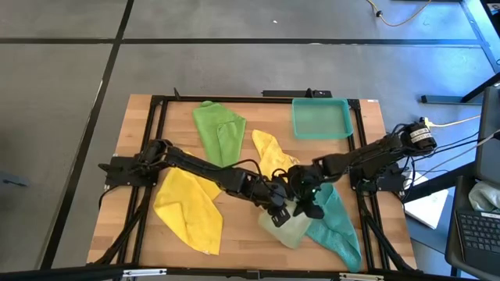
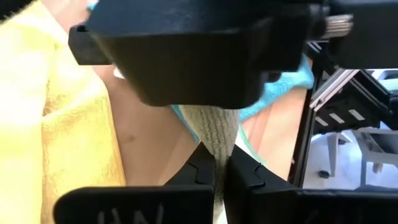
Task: Fold microfiber towels
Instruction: Put the folded light green microfiber cloth into the blue bin
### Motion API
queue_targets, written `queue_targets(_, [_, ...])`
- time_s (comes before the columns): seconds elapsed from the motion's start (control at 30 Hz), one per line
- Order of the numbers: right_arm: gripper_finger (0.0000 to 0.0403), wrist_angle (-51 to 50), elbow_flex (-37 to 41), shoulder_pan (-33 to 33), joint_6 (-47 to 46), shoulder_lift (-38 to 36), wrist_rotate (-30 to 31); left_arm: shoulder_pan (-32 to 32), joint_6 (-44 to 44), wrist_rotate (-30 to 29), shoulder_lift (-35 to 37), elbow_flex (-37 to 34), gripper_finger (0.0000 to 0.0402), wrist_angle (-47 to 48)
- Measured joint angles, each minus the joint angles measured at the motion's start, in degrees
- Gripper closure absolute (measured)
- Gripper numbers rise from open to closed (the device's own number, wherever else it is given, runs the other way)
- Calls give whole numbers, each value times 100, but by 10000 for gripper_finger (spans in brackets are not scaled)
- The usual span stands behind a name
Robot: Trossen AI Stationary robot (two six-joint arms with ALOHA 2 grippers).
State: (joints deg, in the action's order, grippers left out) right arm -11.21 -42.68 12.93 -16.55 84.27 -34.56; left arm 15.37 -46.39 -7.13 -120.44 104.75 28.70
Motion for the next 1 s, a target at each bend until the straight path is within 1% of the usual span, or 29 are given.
queue_targets(0.13, [392,-143,0,-147,-438,-181,-38,-64,29,228,72,2,389,198])
queue_targets(0.27, [395,-503,0,-389,-862,-702,19,-165,252,312,395,11,363,870])
queue_targets(0.37, [395,-866,11,-665,-1024,-1155,65,-261,588,8,796,4,345,1624])
queue_targets(0.47, [395,-1269,9,-1012,-1173,-1552,170,-420,809,-464,1274,4,332,2241])
queue_targets(0.6, [395,-1627,9,-1614,-1317,-1957,202,-628,958,-1100,1904,6,323,2729])
queue_targets(0.67, [395,-1876,-56,-1981,-1311,-2095,325,-678,970,-1407,2175,6,324,2869])
queue_targets(0.87, [394,-2424,-736,-3098,-714,-2089,624,-798,1269,-2062,2763,7,325,3010])
queue_targets(1.0, [394,-2924,-1387,-3926,-152,-1811,987,-872,1516,-2101,2889,7,324,3060])
